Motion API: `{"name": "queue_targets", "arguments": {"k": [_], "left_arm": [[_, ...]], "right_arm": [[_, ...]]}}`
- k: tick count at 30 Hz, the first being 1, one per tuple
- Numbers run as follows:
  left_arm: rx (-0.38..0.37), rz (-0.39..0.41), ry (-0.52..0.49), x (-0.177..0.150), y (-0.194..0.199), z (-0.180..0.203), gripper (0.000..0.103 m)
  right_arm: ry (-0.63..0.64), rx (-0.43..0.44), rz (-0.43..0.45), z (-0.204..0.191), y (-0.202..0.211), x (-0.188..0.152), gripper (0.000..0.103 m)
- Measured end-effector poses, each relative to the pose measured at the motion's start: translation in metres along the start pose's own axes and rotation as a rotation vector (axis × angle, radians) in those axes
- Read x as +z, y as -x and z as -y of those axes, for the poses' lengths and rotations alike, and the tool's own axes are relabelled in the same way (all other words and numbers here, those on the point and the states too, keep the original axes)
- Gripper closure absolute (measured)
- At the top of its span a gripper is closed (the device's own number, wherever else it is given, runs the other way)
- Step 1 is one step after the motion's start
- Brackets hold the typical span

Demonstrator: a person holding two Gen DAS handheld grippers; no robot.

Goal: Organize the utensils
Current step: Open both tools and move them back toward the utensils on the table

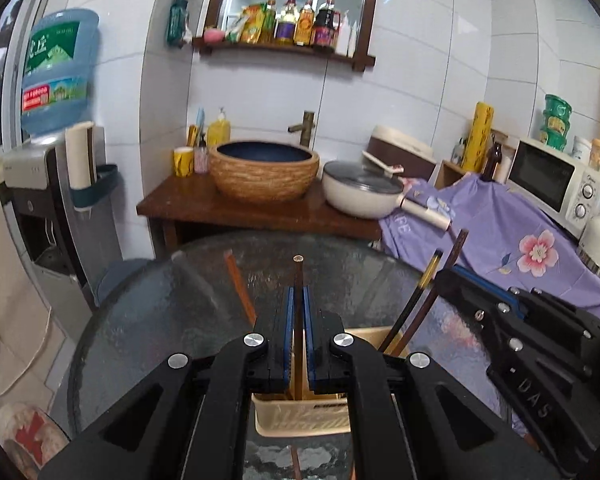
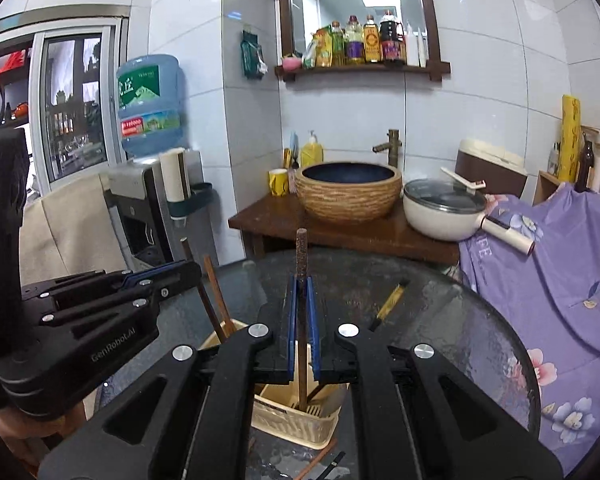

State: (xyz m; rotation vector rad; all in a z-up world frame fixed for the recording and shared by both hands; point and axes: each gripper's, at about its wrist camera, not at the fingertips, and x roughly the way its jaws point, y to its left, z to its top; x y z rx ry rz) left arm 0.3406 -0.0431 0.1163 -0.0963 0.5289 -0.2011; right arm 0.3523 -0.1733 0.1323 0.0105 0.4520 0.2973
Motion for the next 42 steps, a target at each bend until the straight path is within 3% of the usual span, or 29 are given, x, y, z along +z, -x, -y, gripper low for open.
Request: {"name": "queue_targets", "arguments": {"k": [7, 9, 10, 11, 12, 14, 17, 22, 28, 29, 32, 35, 42], "left_arm": [[-0.007, -0.021, 0.001, -0.014, -0.006, -0.008, 0.096], [-0.004, 0.001, -0.003, -0.014, 0.0, -0.008, 0.08], [-0.009, 0.02, -0.001, -0.015, 0.007, -0.009, 0.059], [-0.014, 0.034, 0.001, -0.016, 0.012, -0.009, 0.044], [-0.018, 0.057, 0.002, -0.018, 0.02, -0.009, 0.04], [-0.002, 0.098, -0.014, -0.028, 0.037, -0.009, 0.023], [0.024, 0.109, -0.032, -0.051, 0.049, -0.011, 0.012], [0.063, -0.004, 0.001, -0.104, 0.04, -0.03, 0.012], [0.07, -0.151, 0.053, -0.159, 0.024, -0.048, 0.014], [0.062, -0.171, 0.056, -0.165, 0.02, -0.049, 0.019], [0.048, -0.246, 0.041, -0.183, 0.006, -0.047, 0.037], [0.036, -0.287, 0.033, -0.192, -0.005, -0.044, 0.047], [0.018, -0.337, 0.018, -0.195, -0.027, -0.035, 0.056]], "right_arm": [[-0.03, -0.005, -0.014, 0.009, -0.008, -0.014, 0.097], [-0.037, -0.003, -0.007, 0.011, -0.004, -0.014, 0.096], [-0.031, -0.009, 0.003, 0.01, 0.0, -0.014, 0.093], [-0.023, -0.016, 0.017, 0.01, 0.006, -0.014, 0.078], [-0.018, -0.019, 0.031, 0.009, 0.012, -0.014, 0.053], [-0.011, -0.039, 0.079, 0.008, 0.027, -0.016, 0.03], [0.037, -0.086, 0.116, 0.002, 0.048, -0.028, 0.03], [0.063, -0.122, 0.07, -0.002, 0.064, -0.068, 0.024], [0.06, -0.154, -0.142, 0.0, 0.042, -0.132, 0.024], [0.044, -0.148, -0.182, 0.001, 0.035, -0.143, 0.025], [-0.011, -0.13, -0.31, 0.003, 0.012, -0.178, 0.038], [-0.053, -0.122, -0.392, 0.002, -0.005, -0.199, 0.05], [-0.2, -0.115, -0.459, 0.018, -0.027, -0.218, 0.059]]}}
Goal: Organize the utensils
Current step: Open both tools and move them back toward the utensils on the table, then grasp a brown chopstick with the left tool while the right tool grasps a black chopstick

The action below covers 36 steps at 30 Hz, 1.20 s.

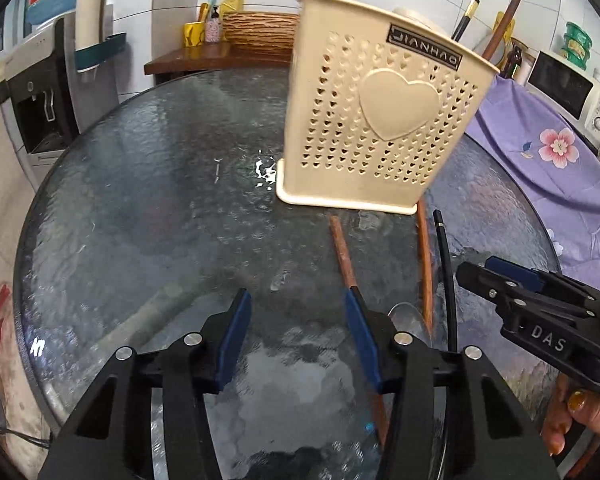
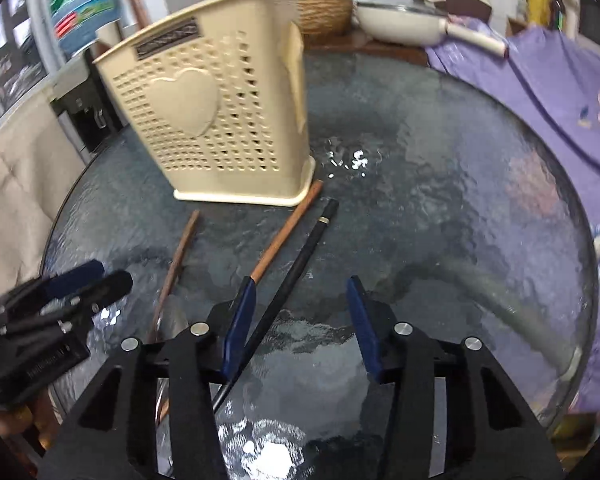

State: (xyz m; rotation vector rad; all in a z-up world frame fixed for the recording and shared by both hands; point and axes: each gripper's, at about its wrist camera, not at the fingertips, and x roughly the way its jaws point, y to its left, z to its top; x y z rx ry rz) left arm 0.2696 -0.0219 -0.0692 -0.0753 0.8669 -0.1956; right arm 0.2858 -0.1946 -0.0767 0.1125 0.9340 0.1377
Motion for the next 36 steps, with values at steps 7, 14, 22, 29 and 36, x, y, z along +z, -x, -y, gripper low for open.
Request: {"name": "queue_targets", "arguments": {"k": [7, 14, 22, 29, 36], "left_arm": [[-0.018, -0.028, -0.021, 0.008, -0.016, 0.014, 0.059], [0.004, -0.049, -0.045, 0.013, -0.03, 0.023, 0.06], [0.011, -0.063, -0.058, 0.026, -0.04, 0.027, 0.072], [0.029, -0.077, -0.083, 0.035, -0.049, 0.031, 0.088], [0.029, -0.077, -0.106, 0.038, -0.053, 0.028, 0.095]], "right_arm": [[-0.01, -0.018, -0.027, -0.006, -0.012, 0.011, 0.063], [0.03, -0.067, -0.043, -0.013, -0.024, 0.014, 0.068], [0.044, -0.067, -0.059, -0.009, -0.024, 0.018, 0.077], [0.052, -0.064, -0.07, -0.009, -0.036, 0.033, 0.082], [0.081, -0.05, -0.074, -0.013, -0.044, 0.041, 0.089]]}}
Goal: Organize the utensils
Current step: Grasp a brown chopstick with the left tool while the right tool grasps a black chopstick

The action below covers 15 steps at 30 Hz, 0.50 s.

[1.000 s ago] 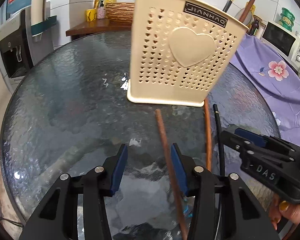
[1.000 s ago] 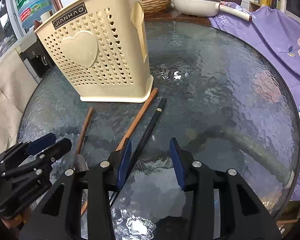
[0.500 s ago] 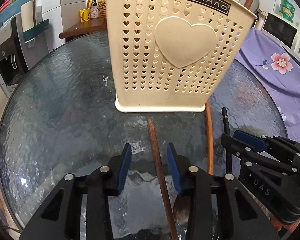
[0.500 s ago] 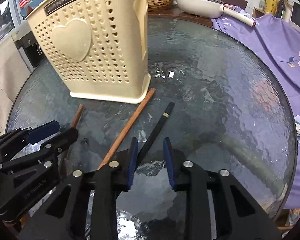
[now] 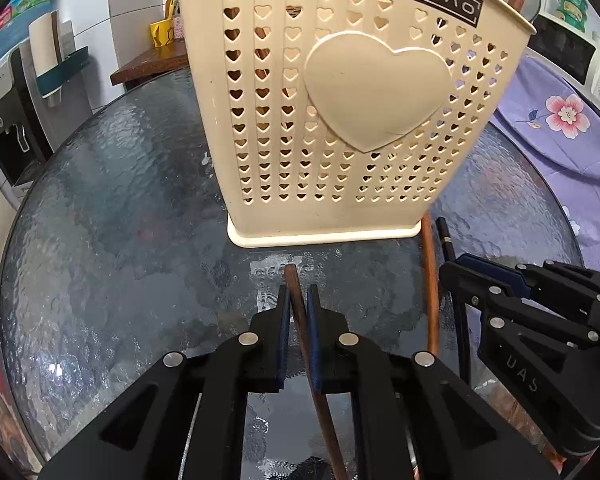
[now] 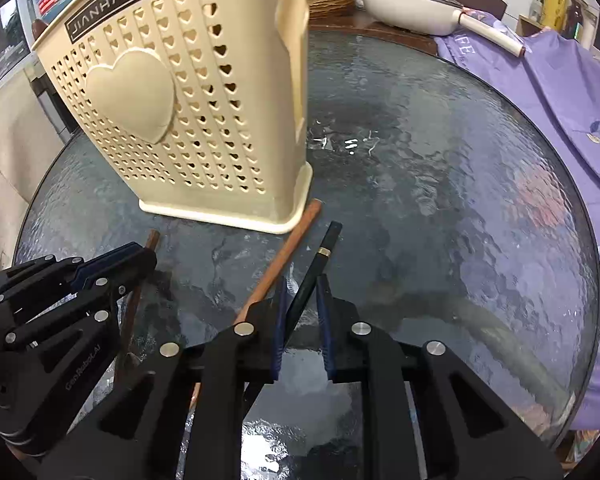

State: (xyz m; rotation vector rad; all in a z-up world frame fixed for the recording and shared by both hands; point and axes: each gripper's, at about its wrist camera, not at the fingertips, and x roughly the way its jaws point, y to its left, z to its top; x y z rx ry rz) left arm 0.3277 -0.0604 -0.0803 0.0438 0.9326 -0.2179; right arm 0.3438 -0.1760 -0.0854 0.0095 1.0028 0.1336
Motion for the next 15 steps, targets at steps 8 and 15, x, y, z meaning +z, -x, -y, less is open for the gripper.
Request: {"name": "queue_targets", "arguments": {"k": [8, 15], "left_arm": [[-0.002, 0.001, 0.004, 0.0, 0.0, 0.0, 0.095], [-0.026, 0.012, 0.069, -0.005, 0.003, -0.009, 0.097]], "right_arm": [[0.01, 0.018, -0.008, 0.001, 0.001, -0.002, 0.091], [-0.034, 0.072, 0.012, 0.012, 0.004, -0.01, 0.092]]}}
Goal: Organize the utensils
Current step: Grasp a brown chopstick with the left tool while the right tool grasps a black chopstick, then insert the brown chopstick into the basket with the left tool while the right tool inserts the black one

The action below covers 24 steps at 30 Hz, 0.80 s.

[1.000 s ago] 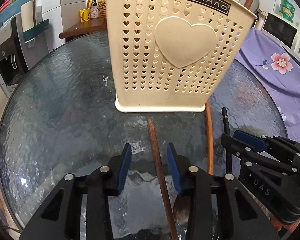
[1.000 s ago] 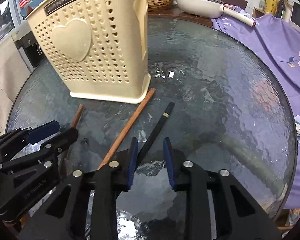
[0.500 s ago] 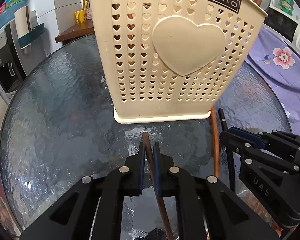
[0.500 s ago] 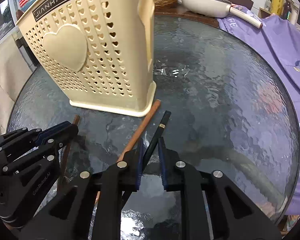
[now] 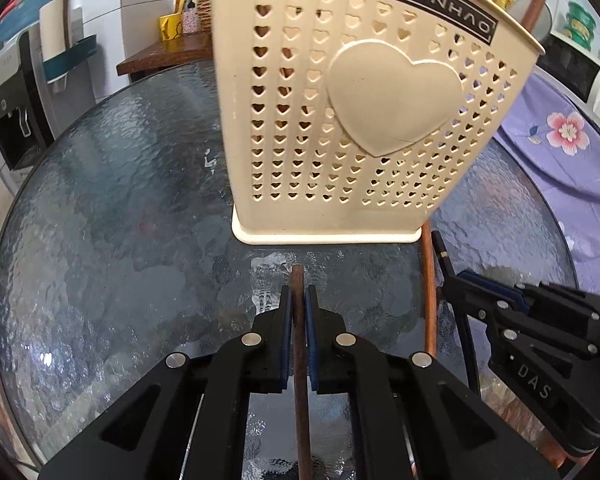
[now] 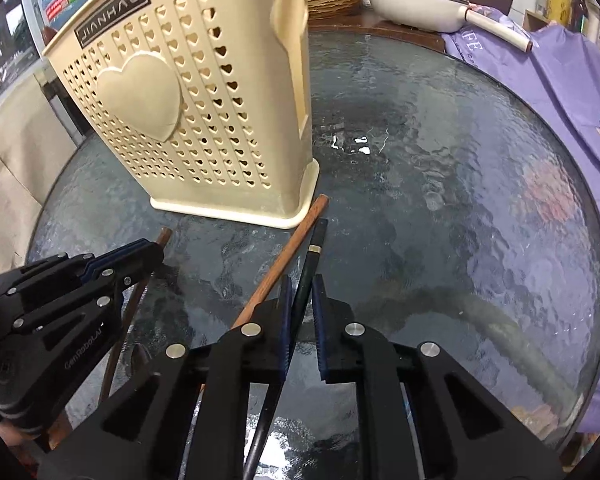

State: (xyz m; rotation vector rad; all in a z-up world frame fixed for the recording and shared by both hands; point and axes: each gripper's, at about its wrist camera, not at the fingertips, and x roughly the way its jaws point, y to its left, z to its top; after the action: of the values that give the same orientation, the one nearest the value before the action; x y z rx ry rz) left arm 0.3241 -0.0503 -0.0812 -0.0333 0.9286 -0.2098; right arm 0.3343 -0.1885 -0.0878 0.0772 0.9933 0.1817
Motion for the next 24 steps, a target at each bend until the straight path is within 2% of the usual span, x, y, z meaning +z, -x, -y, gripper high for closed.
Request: {"name": "queue_targets", "arguments": {"k": [3, 8, 13, 18, 24], "left_arm": [[-0.015, 0.013, 0.021, -0.001, 0.004, -0.002, 0.097], [-0.031, 0.078, 0.043, 0.002, 0.03, -0.004, 0.097], [-0.098, 0.115, 0.06, 0.002, 0.057, -0.004, 0.097], [-0.119, 0.149, 0.067, -0.005, 0.079, -0.002, 0.097], [-0.131, 0.23, 0.053, 0.001, 0.115, 0.0, 0.097]], "right_arm": [[-0.002, 0.017, 0.021, 0.002, 0.005, -0.003, 0.092], [0.002, 0.044, 0.068, 0.005, 0.021, -0.008, 0.094], [-0.003, 0.099, 0.142, 0.01, 0.046, -0.009, 0.094], [-0.002, 0.15, 0.201, 0.009, 0.071, -0.005, 0.095], [0.01, 0.19, 0.294, 0.003, 0.113, 0.0, 0.095]]}}
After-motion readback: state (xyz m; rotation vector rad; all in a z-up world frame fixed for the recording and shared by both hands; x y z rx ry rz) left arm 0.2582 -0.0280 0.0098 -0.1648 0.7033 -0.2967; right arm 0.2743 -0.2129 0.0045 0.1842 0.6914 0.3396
